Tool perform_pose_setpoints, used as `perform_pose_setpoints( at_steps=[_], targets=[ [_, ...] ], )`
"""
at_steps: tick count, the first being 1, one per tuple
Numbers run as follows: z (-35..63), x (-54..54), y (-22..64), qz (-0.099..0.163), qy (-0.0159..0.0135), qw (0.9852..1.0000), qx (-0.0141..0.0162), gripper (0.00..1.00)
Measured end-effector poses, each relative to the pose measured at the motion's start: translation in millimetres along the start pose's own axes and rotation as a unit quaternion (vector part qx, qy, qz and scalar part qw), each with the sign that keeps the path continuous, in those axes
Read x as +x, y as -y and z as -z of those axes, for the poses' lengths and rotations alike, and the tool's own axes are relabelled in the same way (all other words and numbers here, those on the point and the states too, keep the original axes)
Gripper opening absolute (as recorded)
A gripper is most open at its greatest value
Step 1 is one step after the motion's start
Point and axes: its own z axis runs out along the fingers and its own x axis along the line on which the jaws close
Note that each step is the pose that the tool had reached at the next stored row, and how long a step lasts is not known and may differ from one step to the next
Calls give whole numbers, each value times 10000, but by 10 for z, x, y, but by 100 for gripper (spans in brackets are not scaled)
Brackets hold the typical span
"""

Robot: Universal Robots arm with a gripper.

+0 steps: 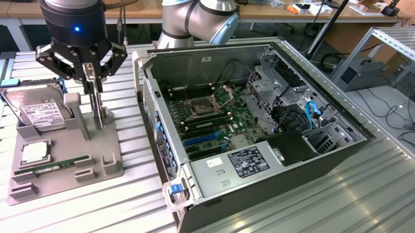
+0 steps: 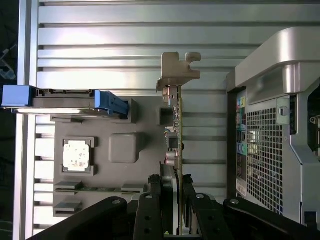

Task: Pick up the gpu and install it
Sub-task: 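Pick up the gpu and move the gpu toward the slot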

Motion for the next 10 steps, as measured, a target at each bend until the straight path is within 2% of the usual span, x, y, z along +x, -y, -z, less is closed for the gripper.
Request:
perform_pose_setpoints(
  at_steps=[7, 10],
  targets=[
    [35, 1, -3, 0, 0, 10000, -2, 27],
    [40, 1, -3, 0, 0, 10000, 9, 27]
  ],
)
